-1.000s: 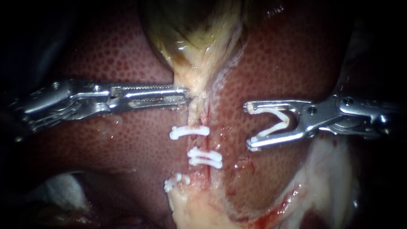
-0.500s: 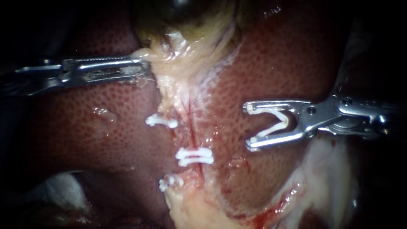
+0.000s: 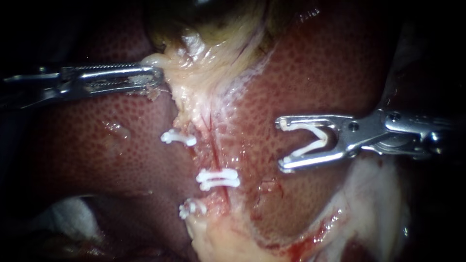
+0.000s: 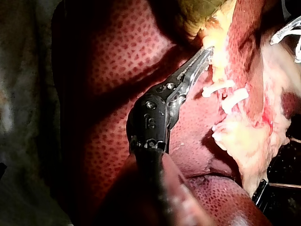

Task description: Clipping third clip right tube

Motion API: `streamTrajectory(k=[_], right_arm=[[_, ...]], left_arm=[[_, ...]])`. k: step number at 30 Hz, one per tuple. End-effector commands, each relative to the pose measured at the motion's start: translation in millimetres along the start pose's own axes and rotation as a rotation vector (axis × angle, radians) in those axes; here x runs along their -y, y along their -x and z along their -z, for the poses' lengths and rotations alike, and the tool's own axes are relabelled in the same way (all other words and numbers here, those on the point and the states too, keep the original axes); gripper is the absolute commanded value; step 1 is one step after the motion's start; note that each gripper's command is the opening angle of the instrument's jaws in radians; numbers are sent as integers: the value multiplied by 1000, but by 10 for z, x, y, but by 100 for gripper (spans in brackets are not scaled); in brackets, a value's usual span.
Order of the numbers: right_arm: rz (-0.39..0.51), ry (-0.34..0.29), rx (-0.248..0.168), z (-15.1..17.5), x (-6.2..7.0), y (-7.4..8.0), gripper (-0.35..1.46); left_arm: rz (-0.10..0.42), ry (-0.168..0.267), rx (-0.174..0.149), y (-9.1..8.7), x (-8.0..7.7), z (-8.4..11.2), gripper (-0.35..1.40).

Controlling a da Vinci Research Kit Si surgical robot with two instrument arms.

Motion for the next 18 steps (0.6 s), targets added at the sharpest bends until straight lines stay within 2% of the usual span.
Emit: streamTrajectory(k=[1, 7, 11, 18], right_arm=[[2, -2, 1, -4, -1, 4, 50], [3, -2, 33, -38, -9, 33, 50], [-15, 4, 46, -63, -18, 53, 50], [-30, 14, 56, -97, -38, 72, 50]], left_arm=[[0, 0, 0, 0, 0, 0, -35], [0, -2, 0, 0, -1, 0, -35], [1, -3, -1, -1, -3, -1, -35], [1, -4, -1, -1, -5, -1, -35]])
